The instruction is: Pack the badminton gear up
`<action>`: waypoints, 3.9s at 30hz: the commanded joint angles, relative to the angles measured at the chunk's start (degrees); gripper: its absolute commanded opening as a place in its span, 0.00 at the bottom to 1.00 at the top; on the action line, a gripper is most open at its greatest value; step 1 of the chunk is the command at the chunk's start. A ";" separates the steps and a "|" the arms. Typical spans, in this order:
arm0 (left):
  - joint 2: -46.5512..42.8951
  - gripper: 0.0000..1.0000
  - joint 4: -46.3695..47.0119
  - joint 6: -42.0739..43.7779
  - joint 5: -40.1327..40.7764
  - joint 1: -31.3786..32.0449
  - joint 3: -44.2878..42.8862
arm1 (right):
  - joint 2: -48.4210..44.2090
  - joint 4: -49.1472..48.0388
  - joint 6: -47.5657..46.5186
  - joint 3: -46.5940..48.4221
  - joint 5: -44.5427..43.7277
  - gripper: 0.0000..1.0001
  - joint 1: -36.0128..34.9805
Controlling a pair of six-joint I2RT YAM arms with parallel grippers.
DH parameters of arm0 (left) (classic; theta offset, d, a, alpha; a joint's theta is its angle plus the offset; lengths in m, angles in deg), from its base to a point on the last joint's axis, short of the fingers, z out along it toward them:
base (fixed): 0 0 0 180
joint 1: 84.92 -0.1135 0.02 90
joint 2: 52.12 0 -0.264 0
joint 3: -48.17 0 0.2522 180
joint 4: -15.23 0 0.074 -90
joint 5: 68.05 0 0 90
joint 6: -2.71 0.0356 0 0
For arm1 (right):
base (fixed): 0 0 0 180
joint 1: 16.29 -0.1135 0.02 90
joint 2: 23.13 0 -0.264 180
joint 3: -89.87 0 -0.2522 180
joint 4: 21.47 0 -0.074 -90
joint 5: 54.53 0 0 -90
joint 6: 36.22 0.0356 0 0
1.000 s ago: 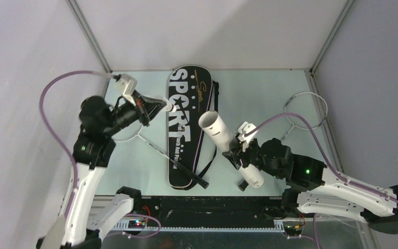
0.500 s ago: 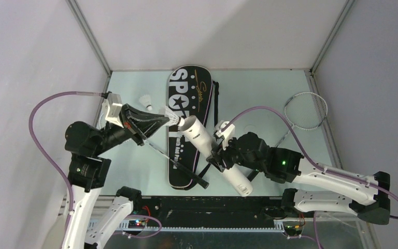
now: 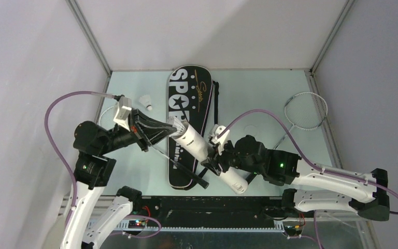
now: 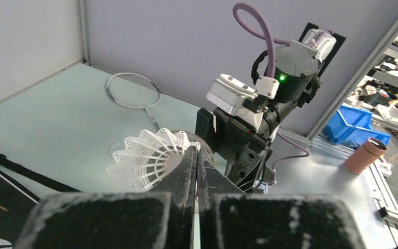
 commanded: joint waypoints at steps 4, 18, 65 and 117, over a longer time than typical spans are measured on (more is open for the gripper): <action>1.82 0.00 -1.06 -0.25 -1.42 2.37 0.34 | -0.54 -8.08 -6.53 3.50 -1.58 0.35 -1.87; 2.53 0.00 -7.59 0.44 -0.44 6.02 1.85 | 1.28 -13.34 -14.41 3.54 -3.01 0.34 -3.38; 22.08 0.76 -22.60 12.31 58.94 0.97 -15.01 | -13.54 -8.81 -18.49 -5.17 -9.09 0.34 -2.58; 91.92 0.06 -36.24 20.07 20.85 -28.61 -59.25 | -17.83 -5.03 -16.83 -7.97 -6.21 0.34 0.63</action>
